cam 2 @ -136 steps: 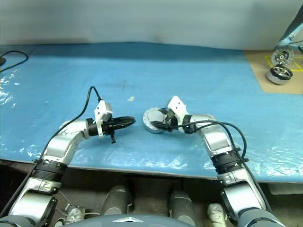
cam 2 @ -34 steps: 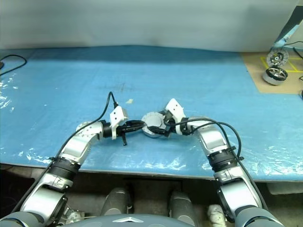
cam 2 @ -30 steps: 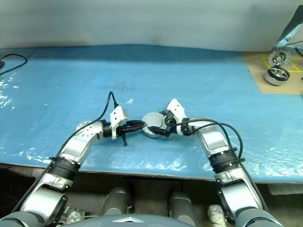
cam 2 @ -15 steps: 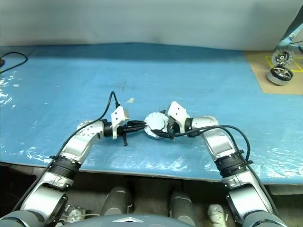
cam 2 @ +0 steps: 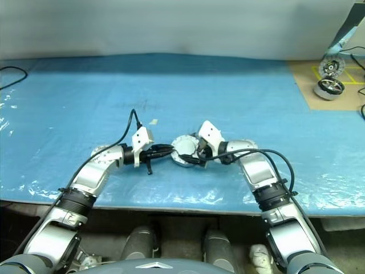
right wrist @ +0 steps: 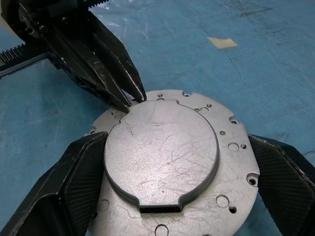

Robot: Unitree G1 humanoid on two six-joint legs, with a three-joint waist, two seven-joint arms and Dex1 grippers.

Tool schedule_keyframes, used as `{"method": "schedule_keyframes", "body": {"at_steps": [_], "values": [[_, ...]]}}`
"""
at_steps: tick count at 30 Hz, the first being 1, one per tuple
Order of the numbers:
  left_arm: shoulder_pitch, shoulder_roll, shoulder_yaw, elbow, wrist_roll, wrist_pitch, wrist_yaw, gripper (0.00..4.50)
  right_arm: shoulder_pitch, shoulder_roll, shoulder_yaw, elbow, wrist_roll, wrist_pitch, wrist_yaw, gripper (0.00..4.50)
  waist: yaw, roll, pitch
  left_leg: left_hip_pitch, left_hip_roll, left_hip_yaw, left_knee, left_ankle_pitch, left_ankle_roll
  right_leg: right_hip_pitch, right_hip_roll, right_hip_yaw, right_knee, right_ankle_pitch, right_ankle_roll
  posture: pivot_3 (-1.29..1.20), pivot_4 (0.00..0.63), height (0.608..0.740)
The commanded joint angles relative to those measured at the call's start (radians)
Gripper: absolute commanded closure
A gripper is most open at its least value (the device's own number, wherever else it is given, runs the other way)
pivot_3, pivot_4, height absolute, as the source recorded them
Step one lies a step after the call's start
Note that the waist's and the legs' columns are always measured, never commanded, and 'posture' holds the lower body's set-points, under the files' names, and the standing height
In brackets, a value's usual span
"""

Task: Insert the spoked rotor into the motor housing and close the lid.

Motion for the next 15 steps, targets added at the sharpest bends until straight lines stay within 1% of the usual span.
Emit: {"method": "schedule_keyframes", "body": {"at_steps": [1, 5, 10, 13, 15], "values": [[0.014, 0.005, -0.019, 0.013, 0.018, 0.006, -0.008, 4.13, 0.007, 0.025, 0.013, 0.055, -0.004, 0.012, -0.013, 0.02, 0.0, 0.0, 0.0, 0.001, 0.0, 0.0, 0.0, 0.0, 0.0, 0.001, 0.0, 0.0, 0.0, 0.0, 0.0, 0.0, 0.15, 0.74], [0.019, 0.005, -0.02, 0.022, 0.02, -0.006, -0.007, 4.13, 0.009, 0.033, 0.007, 0.058, -0.005, 0.015, -0.015, 0.02, -0.006, 0.0, 0.0, 0.006, 0.0, 0.0, 0.0, 0.0, 0.0, 0.006, 0.0, 0.0, 0.0, 0.0, 0.0, 0.0, 0.15, 0.74], [0.019, 0.005, -0.02, 0.033, 0.023, -0.017, -0.005, 4.13, 0.007, 0.031, 0.001, 0.039, -0.007, -0.003, -0.017, 0.02, -0.008, 0.0, 0.0, 0.007, 0.0, 0.0, 0.0, 0.0, 0.0, 0.008, 0.0, 0.0, -0.001, 0.0, -0.001, 0.0, 0.15, 0.74], [0.016, 0.004, -0.02, 0.037, 0.023, -0.02, -0.005, 4.13, 0.004, 0.013, 0.027, 0.047, -0.058, -0.079, -0.028, 0.02, -0.008, 0.0, 0.0, 0.007, 0.0, 0.0, 0.0, 0.0, 0.0, 0.008, 0.0, 0.0, -0.001, 0.0, -0.001, 0.0, 0.15, 0.74], [0.014, 0.004, -0.02, 0.041, 0.024, -0.023, -0.005, 4.13, -0.003, 0.029, 0.004, 0.032, -0.024, -0.064, -0.029, 0.02, -0.008, 0.0, 0.0, 0.007, 0.0, 0.0, 0.0, 0.0, 0.0, 0.009, -0.001, 0.0, -0.001, 0.0, -0.001, 0.0, 0.15, 0.74]]}}
